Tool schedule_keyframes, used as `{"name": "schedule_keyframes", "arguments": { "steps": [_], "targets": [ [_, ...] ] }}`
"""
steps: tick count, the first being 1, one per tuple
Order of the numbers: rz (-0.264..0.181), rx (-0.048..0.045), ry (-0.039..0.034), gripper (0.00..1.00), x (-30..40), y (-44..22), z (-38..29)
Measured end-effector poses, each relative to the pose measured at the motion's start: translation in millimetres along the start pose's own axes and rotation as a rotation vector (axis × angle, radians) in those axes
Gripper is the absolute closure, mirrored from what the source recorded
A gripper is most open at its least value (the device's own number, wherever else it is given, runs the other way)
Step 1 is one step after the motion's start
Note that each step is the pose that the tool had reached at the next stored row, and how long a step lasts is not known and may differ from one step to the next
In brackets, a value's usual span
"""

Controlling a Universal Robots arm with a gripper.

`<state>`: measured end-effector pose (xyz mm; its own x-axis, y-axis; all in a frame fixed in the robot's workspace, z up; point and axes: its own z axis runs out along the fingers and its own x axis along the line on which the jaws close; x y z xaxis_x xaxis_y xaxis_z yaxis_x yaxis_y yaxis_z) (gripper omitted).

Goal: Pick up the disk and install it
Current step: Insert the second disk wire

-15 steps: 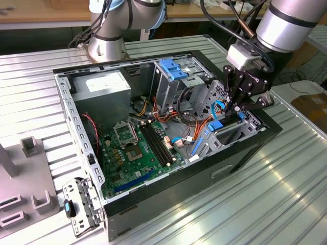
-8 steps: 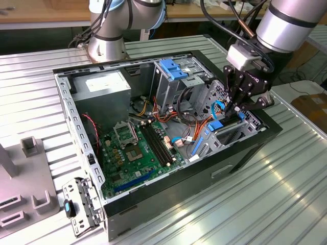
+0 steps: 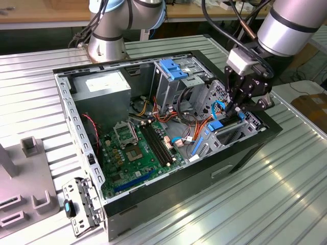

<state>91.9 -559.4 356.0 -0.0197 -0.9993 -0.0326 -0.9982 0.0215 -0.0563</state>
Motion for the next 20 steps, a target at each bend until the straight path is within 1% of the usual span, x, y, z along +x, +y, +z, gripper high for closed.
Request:
{"name": "schedule_keyframes", "arguments": {
  "steps": [1, 2, 4, 6, 7, 9, 10, 11, 13, 14, 18, 19, 20],
  "targets": [
    [0.000, 0.0021, -0.0031, 0.84, 1.3, 2.0, -0.2],
    [0.000, 0.0025, -0.0041, 0.84, 2.5, 3.5, -0.3],
    [0.000, 0.0025, -0.0072, 0.84, 5.8, 3.6, -0.2],
    [0.001, 0.0024, -0.0141, 0.84, 9.3, 3.5, -0.2],
    [0.001, 0.0022, -0.0198, 0.84, 9.9, 3.5, -0.1],
    [0.003, 0.0018, -0.0417, 0.84, 10.7, 3.5, 0.2],
    [0.003, 0.0017, -0.0488, 0.84, 11.5, 3.5, 0.4],
    [0.003, 0.0017, -0.0518, 0.84, 11.9, 3.5, 0.6],
    [0.004, 0.0015, -0.0563, 0.84, 12.9, 3.5, 1.2],
    [0.004, 0.0015, -0.0572, 0.84, 13.2, 3.5, 1.3],
    [0.004, 0.0023, -0.0575, 0.84, 14.1, 3.5, 2.4],
    [0.003, 0.0135, -0.0578, 0.84, 14.1, 3.5, 3.0],
    [0.003, 0.0170, -0.0583, 0.84, 14.1, 3.5, 3.3]
  ]
}}
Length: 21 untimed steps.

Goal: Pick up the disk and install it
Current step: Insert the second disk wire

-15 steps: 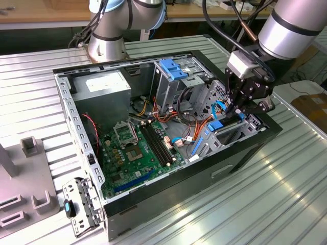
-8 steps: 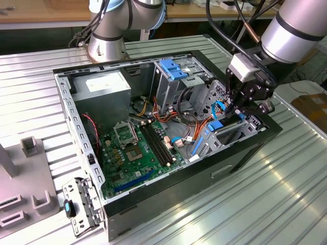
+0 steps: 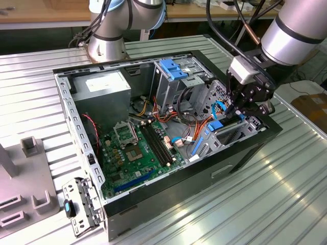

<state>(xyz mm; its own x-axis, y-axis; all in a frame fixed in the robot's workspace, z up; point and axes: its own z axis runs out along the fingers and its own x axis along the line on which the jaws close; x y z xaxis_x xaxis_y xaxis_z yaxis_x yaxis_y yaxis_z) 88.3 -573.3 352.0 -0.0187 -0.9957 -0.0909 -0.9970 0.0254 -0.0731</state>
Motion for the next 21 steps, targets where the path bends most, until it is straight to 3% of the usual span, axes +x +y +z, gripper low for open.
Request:
{"name": "schedule_keyframes", "arguments": {
  "steps": [9, 10, 11, 12, 21],
  "targets": [
    [0.004, 0.0008, -0.0036, 0.84, 1.3, 2.2, 2.1],
    [0.004, 0.0007, -0.0072, 0.84, 1.4, 2.3, 2.1],
    [0.005, 0.0006, -0.0179, 0.84, 2.1, 2.3, 2.2],
    [0.005, 0.0005, -0.0206, 0.84, 2.6, 2.3, 2.3],
    [0.007, 0.0009, -0.0209, 0.84, 3.8, 2.3, 3.8]
  ]
}}
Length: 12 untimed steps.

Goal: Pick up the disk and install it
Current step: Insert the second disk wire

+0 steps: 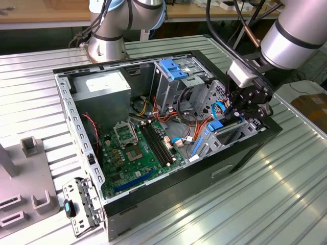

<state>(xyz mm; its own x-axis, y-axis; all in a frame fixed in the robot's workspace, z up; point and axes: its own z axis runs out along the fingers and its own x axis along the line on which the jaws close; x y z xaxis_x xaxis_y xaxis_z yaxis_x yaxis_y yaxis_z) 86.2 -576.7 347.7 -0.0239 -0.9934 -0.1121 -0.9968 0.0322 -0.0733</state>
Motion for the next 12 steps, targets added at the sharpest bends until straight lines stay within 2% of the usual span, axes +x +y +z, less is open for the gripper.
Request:
{"name": "schedule_keyframes", "arguments": {
  "steps": [8, 12],
  "targets": [
    [0.000, 0.0001, 0.0000, 0.84, 0.2, -0.9, 1.7],
    [0.000, 0.0000, -0.0004, 0.84, 0.5, -0.6, 4.7]
  ]
}}
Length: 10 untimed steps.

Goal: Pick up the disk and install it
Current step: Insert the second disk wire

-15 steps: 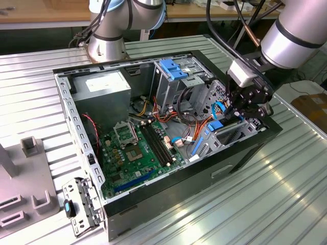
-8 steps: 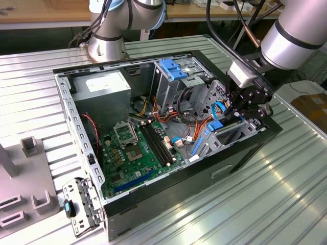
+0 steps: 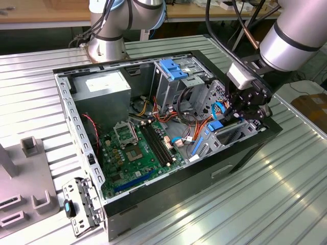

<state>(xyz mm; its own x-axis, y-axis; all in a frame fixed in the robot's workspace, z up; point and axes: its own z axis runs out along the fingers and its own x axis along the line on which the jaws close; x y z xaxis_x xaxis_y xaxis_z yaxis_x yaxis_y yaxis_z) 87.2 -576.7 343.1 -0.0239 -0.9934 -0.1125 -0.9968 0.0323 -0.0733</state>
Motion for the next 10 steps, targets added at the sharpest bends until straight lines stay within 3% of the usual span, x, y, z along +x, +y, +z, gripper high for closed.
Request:
{"name": "schedule_keyframes", "arguments": {
  "steps": [3, 10],
  "targets": [
    [0.000, -0.0001, -0.0014, 0.84, 1.0, 0.2, 3.2],
    [0.000, 0.0000, -0.0028, 0.83, 1.2, 0.2, 3.9]
  ]
}}
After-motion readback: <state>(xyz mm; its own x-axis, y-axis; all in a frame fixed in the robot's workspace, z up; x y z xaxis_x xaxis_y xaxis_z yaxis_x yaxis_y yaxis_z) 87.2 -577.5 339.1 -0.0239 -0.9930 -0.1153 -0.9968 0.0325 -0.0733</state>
